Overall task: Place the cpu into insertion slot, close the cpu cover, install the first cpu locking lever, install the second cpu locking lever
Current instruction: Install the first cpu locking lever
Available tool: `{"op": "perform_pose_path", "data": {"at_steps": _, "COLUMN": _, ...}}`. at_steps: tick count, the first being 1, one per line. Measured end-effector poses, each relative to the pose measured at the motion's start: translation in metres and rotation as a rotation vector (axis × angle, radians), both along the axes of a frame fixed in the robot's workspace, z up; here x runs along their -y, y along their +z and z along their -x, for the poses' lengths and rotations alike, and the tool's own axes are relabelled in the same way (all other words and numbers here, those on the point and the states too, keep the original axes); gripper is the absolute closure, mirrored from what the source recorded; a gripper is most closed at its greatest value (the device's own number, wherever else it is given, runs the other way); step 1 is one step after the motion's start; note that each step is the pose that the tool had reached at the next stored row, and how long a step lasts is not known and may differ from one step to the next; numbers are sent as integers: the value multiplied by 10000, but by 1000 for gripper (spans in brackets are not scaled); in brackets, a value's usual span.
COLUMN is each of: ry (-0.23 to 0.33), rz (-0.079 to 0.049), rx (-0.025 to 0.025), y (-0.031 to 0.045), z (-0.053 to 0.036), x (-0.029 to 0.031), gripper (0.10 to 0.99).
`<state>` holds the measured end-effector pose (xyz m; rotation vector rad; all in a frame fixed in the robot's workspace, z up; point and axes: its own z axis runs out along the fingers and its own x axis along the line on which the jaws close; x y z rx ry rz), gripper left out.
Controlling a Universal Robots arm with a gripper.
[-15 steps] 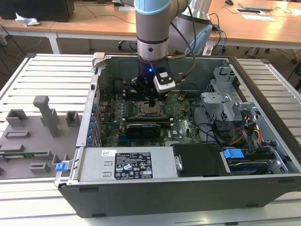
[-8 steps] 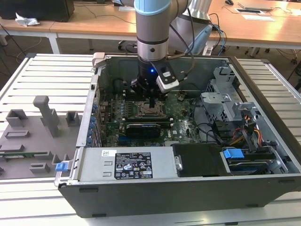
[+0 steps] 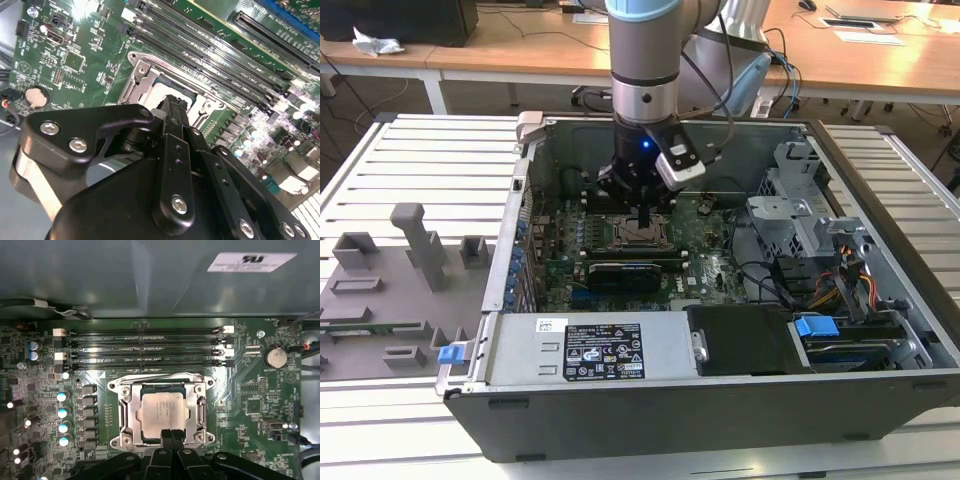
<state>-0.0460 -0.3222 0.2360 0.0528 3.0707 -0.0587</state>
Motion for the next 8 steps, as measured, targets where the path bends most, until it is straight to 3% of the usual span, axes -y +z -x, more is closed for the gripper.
{"op": "perform_pose_path", "data": {"at_steps": 8, "ry": -1, "rz": -1, "rx": 1, "y": 13, "z": 0, "x": 0, "gripper": 980}}
